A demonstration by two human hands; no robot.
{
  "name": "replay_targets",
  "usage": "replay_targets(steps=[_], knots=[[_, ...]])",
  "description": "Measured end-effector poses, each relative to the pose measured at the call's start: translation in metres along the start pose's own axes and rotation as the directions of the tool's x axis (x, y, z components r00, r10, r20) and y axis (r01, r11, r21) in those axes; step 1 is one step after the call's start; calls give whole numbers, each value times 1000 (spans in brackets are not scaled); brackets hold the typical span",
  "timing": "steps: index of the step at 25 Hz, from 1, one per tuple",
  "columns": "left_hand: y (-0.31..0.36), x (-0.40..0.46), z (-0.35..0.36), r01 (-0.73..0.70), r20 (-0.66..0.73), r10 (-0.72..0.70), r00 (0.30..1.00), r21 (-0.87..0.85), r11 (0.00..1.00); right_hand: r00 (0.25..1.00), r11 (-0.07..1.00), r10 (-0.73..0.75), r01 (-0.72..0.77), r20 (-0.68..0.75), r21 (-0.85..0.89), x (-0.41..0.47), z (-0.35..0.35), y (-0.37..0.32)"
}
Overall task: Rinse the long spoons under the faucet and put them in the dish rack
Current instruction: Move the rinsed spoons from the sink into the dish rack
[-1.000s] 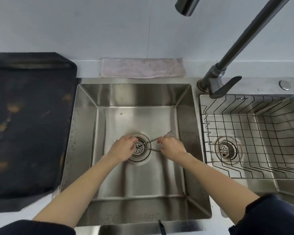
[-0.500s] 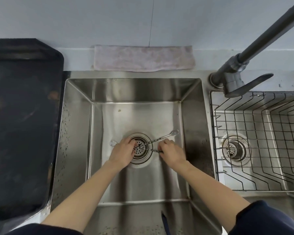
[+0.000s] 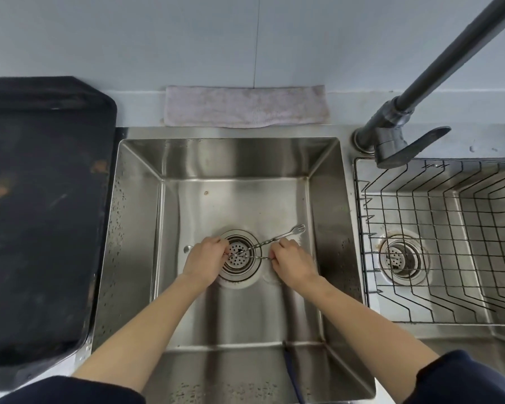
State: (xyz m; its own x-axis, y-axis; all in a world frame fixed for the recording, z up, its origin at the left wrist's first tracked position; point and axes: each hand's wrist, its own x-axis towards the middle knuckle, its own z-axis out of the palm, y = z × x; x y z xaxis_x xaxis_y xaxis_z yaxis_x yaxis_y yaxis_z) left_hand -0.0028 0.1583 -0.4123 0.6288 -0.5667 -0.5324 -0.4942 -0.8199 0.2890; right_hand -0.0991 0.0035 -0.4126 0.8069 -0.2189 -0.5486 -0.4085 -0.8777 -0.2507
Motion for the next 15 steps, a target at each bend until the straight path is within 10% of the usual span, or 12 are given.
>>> replay_targets(steps=[15], knots=[[41,-72,-91,-146,-348,169,922,93,985,861,982,-185,174,-474,-68,-78,-94,-4]])
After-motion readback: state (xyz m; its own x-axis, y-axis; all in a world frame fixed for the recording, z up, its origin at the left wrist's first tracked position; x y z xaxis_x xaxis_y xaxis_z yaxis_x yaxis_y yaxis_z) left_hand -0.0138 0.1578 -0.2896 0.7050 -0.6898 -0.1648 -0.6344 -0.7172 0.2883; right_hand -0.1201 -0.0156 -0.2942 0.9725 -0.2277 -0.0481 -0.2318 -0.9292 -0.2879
